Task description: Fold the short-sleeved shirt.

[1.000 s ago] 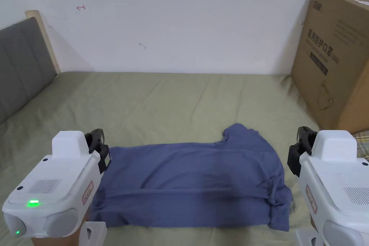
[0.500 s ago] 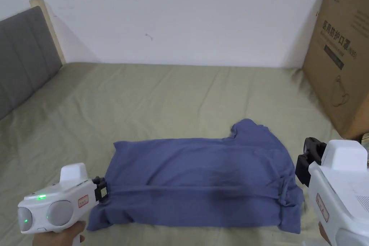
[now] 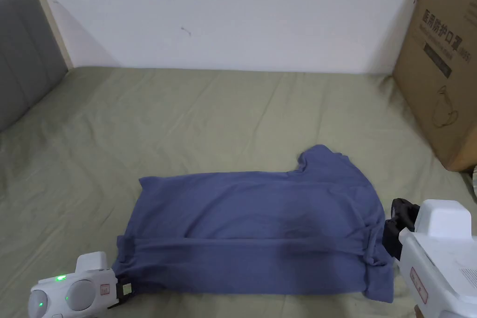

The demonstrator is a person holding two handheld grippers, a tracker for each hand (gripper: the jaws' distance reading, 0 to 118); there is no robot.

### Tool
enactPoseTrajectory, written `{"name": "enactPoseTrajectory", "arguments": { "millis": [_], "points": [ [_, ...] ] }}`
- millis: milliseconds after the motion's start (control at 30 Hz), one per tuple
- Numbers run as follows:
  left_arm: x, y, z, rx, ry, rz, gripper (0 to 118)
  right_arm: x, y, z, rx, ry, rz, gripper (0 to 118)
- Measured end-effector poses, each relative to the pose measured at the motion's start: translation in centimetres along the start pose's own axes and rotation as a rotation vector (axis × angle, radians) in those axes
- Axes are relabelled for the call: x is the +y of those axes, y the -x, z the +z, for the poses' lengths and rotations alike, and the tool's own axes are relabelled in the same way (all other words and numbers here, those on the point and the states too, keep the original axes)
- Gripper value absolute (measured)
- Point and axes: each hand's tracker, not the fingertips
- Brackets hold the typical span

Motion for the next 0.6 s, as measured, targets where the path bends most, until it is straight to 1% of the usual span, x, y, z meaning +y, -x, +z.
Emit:
{"name": "enactPoseTrajectory", "arguments": {
  "millis": [33,67,100,167,200,233,267,300,333,367,400,533,600],
  "points": [
    [-0.2,0.2,-0.9,-0.033,0.014,-0.009,26,-0.2,-0.2,-0.1,-0.004,0.007,0.004,0],
    [-0.4,0.0,-0.8,-0.01,0.001,-0.01,20,-0.4,-0.4,-0.1,-0.008,0.015,0.004,0],
    [-0.5,-0.4,-0.5,0.002,-0.02,-0.037,9,-0.7,-0.8,-0.2,-0.014,0.027,0.002,0],
    [-0.7,-1.0,0.6,-0.03,-0.022,-0.055,6,-1.4,-1.4,-0.6,-0.03,0.061,-0.002,1],
    [-0.7,-1.4,0.7,-0.014,-0.027,-0.07,5,-1.9,-1.9,-1.1,-0.035,0.095,-0.005,4],
    [-0.8,-1.6,1.0,-0.012,-0.045,-0.096,5,-2.6,-2.3,-1.6,-0.031,0.144,-0.008,14],
    [-0.7,-2.4,2.6,-0.015,-0.061,-0.106,5,-3.3,-2.6,-2.3,-0.04,0.177,-0.008,35],
    [-0.7,-2.8,3.5,-0.018,-0.068,-0.107,5,-4.2,-3.0,-3.2,-0.048,0.229,-0.003,70],
    [-0.6,-2.9,4.0,-0.028,-0.075,-0.106,5,-5.2,-3.2,-4.1,-0.041,0.28,-0.008,91],
    [-0.5,-2.9,4.4,-0.037,-0.082,-0.105,5,-6.1,-3.5,-4.9,-0.05,0.32,-0.008,99],
    [-0.2,-2.2,2.7,-0.042,-0.091,-0.105,5,-7.2,-3.6,-6.0,-0.056,0.365,-0.013,99],
    [0.4,-1.8,3.5,-0.056,-0.11,-0.105,5,-11.0,-3.8,-9.5,-0.032,0.499,-0.067,99],
    [0.5,-1.6,3.8,-0.065,-0.108,-0.098,5,-12.7,-4.2,-11.1,-0.029,0.556,-0.12,98]
  ]
}}
